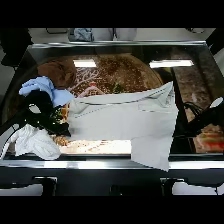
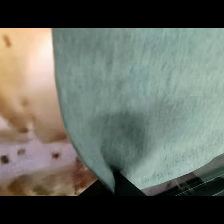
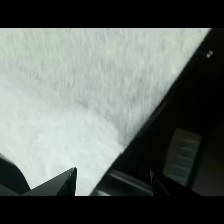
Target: Fold the shirts.
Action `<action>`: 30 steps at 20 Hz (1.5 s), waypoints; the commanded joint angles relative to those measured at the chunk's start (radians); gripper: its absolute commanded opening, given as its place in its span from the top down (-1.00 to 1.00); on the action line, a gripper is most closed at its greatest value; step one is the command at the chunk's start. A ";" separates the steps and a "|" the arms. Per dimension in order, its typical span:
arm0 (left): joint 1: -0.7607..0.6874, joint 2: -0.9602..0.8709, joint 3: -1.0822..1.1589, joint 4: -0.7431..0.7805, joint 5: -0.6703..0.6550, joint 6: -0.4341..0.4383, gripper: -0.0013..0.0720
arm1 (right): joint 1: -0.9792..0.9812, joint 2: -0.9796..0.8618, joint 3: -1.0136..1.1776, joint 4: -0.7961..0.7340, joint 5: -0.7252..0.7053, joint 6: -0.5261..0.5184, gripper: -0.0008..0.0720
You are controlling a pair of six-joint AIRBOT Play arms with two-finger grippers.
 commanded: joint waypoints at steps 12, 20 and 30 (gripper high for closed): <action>-0.003 0.294 0.328 0.036 0.047 -0.016 0.88 | 0.000 0.255 0.262 0.154 -0.206 -0.140 0.84; -0.005 0.734 0.999 0.283 0.316 -0.242 0.88 | 0.000 0.832 0.872 0.096 -0.587 -0.091 0.84; -0.005 0.739 0.997 0.322 0.195 -0.215 0.88 | 0.000 0.832 0.872 -0.044 -0.366 0.018 0.85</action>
